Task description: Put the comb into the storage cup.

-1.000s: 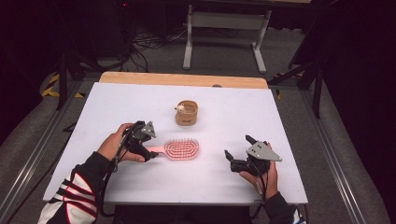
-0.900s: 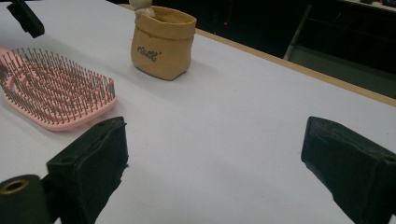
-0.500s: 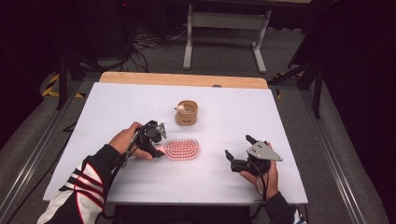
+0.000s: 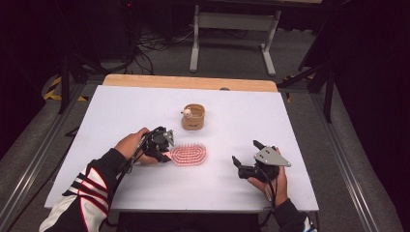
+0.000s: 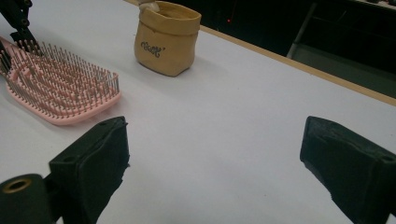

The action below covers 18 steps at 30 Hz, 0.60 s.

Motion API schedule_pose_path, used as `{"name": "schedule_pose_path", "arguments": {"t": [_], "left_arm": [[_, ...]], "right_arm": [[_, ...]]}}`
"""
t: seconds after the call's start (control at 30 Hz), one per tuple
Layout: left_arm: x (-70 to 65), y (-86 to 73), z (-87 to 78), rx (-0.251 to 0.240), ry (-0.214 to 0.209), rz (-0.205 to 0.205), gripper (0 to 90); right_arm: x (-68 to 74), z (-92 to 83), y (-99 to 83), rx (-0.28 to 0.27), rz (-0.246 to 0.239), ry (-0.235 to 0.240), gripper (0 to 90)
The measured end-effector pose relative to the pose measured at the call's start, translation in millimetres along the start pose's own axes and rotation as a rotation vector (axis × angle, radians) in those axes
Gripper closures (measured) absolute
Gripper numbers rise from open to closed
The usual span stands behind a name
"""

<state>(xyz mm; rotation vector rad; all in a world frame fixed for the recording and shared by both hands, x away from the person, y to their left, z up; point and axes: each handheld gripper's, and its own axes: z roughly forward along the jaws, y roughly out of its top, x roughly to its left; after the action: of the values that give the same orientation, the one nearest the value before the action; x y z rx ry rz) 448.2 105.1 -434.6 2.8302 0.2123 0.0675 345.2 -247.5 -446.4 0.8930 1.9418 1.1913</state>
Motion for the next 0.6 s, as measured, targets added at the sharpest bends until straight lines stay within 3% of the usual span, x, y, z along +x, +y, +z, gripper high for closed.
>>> {"name": "schedule_pose_path", "arguments": {"t": [0.1,0.23,0.53,0.6], "left_arm": [[-0.9,1.9,-0.1,0.011,0.007,0.021,69.7],[-7.8,4.4,-0.7,0.024,0.058,0.068,70.0],[-16.6,-2.6,-0.5,-0.026,0.122,0.056,70.1],[-19.0,-5.1,0.4,-0.059,0.143,0.022,70.1]], "right_arm": [[1.0,1.1,-0.5,0.008,-0.007,0.008,8.8],[1.2,1.1,-0.6,0.009,-0.009,0.008,9.0],[2.0,1.5,-0.6,0.014,-0.009,0.008,9.0],[2.2,1.6,-0.6,0.015,-0.007,0.009,9.0]]}}
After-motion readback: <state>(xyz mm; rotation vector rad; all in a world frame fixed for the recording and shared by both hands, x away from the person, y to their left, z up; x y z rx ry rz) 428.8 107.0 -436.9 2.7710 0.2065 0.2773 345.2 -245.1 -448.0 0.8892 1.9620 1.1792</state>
